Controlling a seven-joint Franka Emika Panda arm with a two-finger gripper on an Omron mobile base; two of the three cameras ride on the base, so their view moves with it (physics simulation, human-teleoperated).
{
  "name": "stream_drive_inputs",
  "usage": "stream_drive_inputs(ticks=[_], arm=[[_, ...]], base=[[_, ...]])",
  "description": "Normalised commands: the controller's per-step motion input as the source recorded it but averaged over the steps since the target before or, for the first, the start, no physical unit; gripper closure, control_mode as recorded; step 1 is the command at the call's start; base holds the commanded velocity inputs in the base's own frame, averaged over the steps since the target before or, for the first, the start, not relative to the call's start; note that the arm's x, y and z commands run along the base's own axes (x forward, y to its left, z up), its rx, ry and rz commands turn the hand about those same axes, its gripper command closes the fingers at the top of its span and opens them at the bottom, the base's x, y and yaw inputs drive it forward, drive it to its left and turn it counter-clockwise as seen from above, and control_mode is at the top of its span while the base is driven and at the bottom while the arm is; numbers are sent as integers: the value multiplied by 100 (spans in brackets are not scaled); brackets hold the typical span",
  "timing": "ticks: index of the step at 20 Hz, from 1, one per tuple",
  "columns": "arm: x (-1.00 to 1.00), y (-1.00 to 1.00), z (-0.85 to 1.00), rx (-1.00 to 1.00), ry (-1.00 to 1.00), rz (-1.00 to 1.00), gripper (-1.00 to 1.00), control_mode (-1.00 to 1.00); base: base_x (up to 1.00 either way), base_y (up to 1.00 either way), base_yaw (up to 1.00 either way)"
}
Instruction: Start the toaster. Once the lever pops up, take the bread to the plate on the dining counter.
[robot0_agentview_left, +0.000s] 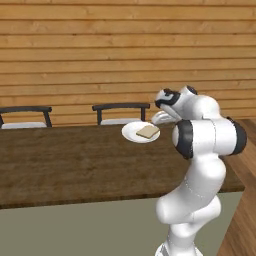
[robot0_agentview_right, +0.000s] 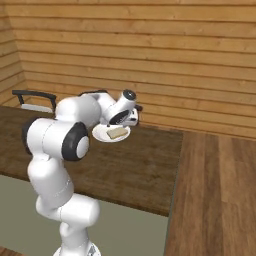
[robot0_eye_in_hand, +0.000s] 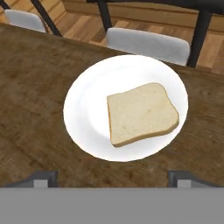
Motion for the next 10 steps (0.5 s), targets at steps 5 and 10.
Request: stream_drive_inputs(ticks=[5,10], arm=[[-100,4,58,-7,0,-12,-100,-100],[-100,0,48,-9,-1,-16,-100,-100]], base=[[0,0,0],[0,0,0]])
